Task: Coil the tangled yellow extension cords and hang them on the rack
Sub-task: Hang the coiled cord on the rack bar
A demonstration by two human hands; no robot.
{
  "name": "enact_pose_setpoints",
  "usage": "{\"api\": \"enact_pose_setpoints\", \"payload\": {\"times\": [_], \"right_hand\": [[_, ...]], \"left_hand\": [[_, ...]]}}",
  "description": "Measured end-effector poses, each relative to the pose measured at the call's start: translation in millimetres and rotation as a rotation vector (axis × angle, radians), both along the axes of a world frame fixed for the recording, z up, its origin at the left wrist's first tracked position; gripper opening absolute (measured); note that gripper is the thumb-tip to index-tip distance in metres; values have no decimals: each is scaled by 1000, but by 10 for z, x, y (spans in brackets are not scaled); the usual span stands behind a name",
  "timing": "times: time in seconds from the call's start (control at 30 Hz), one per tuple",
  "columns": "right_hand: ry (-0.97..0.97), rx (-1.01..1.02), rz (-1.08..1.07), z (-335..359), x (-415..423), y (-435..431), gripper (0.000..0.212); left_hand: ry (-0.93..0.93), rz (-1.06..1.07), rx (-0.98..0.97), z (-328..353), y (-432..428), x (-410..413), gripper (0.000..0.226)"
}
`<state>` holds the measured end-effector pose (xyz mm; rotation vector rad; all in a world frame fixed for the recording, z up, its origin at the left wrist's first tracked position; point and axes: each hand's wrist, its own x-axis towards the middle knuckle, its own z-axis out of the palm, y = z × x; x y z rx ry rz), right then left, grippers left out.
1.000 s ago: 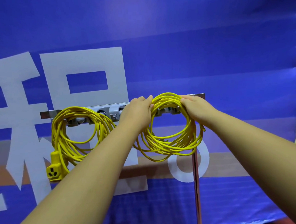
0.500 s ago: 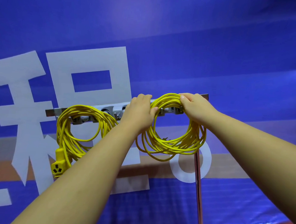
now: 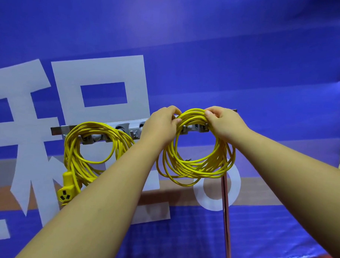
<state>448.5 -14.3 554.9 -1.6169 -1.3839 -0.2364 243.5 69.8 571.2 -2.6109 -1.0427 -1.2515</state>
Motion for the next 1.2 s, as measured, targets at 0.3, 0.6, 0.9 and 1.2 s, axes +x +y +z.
{"api": "enact_pose_setpoints", "payload": {"times": [0.3,0.6,0.9,1.2], "right_hand": [[74,70,-69,138,-36,160,26],[-39,-10,89,100,-21,145,39],[-1,-6,52,34,-82,-8,45],[56,21,33,-31,-92,-97,49]], "left_hand": [[-76,105,12,19,60,117,11],[-5,144,174,-238,67,-31,14],[50,131,100,-141,-15,-173,24],[1,61,-27,-118,-125,-202,39]]}}
